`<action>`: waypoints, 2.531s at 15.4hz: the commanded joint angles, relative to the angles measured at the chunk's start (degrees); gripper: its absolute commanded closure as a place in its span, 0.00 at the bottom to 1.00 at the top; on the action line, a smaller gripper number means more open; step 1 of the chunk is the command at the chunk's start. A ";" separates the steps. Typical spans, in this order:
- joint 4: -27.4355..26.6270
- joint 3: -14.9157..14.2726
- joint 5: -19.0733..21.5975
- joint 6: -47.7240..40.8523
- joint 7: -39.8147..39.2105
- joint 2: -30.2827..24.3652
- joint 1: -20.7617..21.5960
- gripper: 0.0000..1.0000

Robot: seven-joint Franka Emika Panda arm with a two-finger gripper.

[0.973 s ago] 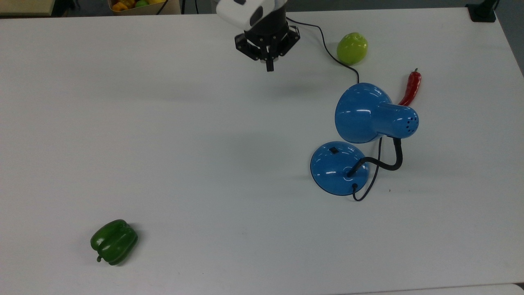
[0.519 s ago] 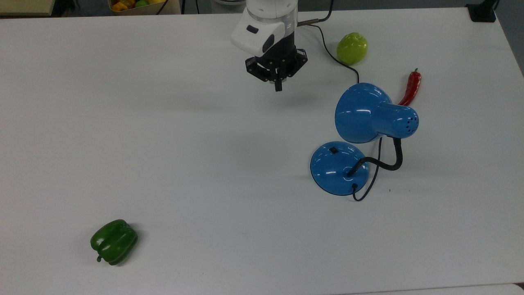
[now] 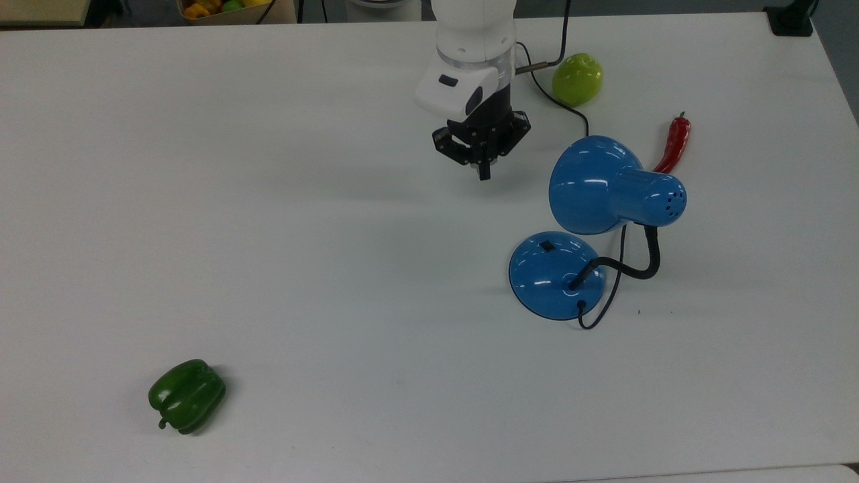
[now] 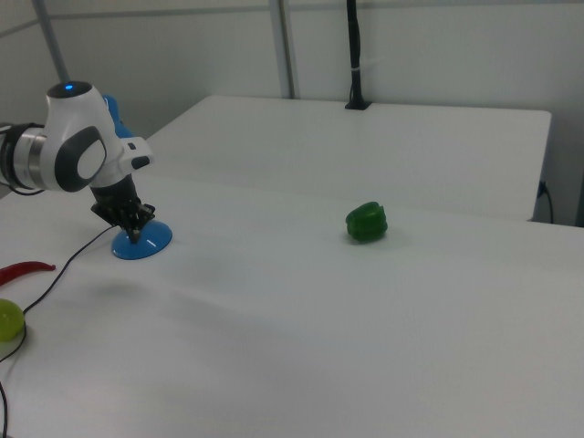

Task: Turn on desk lamp
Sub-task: 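Move the gripper toward the blue lamp base and lower it, then press down on the switch on the lamp base with the gripper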

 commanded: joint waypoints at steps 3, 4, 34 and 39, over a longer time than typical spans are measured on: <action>-0.56 0.91 -0.27 7.72 -0.21 2.86 1.33 1.00; -0.56 0.99 -0.27 9.12 -0.21 3.30 1.51 1.00; 5.06 0.91 -2.82 27.59 2.08 15.52 6.17 1.00; 5.06 0.91 -3.17 27.68 2.08 16.05 6.17 1.00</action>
